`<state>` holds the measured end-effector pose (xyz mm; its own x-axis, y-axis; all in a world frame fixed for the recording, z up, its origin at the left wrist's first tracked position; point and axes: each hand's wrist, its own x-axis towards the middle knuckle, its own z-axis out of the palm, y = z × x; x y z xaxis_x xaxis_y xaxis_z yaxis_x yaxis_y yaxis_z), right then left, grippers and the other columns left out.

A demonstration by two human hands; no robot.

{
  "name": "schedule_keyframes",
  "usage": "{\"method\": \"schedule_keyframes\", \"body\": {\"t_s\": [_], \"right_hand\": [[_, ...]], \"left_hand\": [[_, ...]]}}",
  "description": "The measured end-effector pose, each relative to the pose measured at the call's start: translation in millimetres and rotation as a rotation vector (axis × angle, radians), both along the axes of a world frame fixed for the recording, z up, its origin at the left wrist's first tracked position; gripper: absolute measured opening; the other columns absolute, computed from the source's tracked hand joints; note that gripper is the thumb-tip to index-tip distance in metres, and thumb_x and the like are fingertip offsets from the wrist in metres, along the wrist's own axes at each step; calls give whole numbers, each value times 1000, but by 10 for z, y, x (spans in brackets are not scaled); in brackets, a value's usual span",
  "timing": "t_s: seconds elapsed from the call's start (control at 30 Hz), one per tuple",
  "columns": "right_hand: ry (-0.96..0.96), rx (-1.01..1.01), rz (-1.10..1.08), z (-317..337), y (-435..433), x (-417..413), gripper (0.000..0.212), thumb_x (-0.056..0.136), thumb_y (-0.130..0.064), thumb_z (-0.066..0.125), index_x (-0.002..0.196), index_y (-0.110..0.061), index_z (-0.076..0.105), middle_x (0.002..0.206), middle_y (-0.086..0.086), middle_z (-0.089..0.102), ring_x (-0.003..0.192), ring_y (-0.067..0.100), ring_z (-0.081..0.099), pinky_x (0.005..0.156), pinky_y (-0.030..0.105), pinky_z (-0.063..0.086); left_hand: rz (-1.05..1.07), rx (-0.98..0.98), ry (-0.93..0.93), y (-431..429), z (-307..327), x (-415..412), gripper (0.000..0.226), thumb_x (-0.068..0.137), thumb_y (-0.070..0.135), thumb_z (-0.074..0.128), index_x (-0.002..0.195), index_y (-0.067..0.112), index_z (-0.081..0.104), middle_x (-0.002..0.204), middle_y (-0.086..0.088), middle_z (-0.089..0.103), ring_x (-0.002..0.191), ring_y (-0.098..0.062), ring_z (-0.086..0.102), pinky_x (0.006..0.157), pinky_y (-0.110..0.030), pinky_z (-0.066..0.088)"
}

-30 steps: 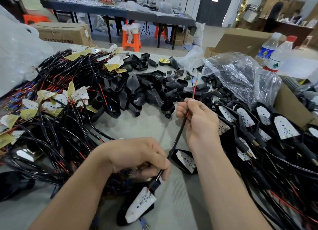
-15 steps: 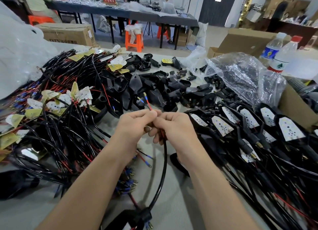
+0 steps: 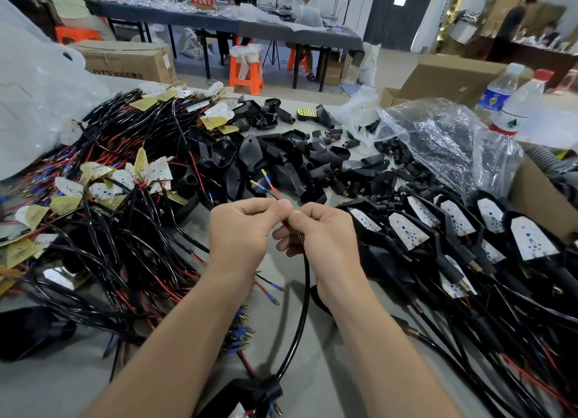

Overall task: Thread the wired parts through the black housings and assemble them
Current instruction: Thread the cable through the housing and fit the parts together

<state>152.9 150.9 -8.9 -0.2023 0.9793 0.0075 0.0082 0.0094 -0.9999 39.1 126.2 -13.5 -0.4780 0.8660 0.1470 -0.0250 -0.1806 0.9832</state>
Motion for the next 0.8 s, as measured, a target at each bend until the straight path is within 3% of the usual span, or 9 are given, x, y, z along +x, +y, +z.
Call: {"method": "schedule_keyframes", "body": {"t_s": [0.1, 0.2, 0.3, 0.4, 0.53, 0.67, 0.8], "right_hand": [[-31, 12, 7, 12, -2, 21, 25, 91, -13, 59, 70, -11, 71, 69, 10, 74, 59, 22, 66, 57, 32, 52], [-286, 142, -113, 57, 83, 99, 20, 88, -19, 61, 75, -21, 76, 70, -2, 75, 65, 19, 69, 66, 35, 55], [-508, 270, -291, 215, 280, 213, 19, 87, -17, 61, 83, -26, 78, 74, -7, 75, 75, 17, 70, 73, 29, 55], [-913, 318, -219, 346, 680, 300, 23, 82, -11, 55, 87, -18, 76, 87, 6, 75, 88, 31, 67, 82, 32, 54], [-1445, 315, 4, 319, 1193, 320, 16, 90, -14, 52, 101, -5, 59, 108, 16, 65, 105, 38, 62, 79, 37, 42], [-1590, 338, 145, 156, 1465, 301, 40, 93, -17, 51, 131, -7, 48, 128, 23, 59, 117, 44, 55, 86, 44, 43], [-1569, 339, 175, 108, 1563, 249, 37, 94, -15, 50, 130, -6, 47, 133, 21, 57, 121, 42, 56, 98, 46, 48]], "left_hand": [[23, 35, 18, -6, -2, 20, 19, 85, 15, 81, 70, 27, 82, 67, -6, 75, 60, -4, 67, 56, -12, 50], [33, -46, 69, 29, -17, 10, 21, 88, 22, 80, 70, 33, 81, 66, 4, 75, 61, 1, 67, 57, -9, 47], [-55, -148, -4, 65, -32, 9, 22, 96, 18, 70, 75, 21, 77, 76, 0, 79, 71, -10, 75, 58, -15, 51], [-169, -194, -95, 88, -30, -2, 20, 102, 14, 62, 83, 11, 70, 77, -3, 79, 67, -13, 75, 57, -18, 54], [-276, -206, -87, 143, -84, 2, 22, 103, 8, 58, 86, 12, 71, 63, 0, 69, 55, -11, 62, 54, -18, 49], [-245, -206, -44, 204, -148, 15, 30, 104, 6, 54, 84, 15, 75, 55, 4, 58, 50, -8, 48, 52, -16, 41], [-185, -241, 32, 217, -183, -24, 30, 99, 5, 56, 85, 19, 78, 57, 6, 60, 51, -8, 49, 55, -19, 42]]}}
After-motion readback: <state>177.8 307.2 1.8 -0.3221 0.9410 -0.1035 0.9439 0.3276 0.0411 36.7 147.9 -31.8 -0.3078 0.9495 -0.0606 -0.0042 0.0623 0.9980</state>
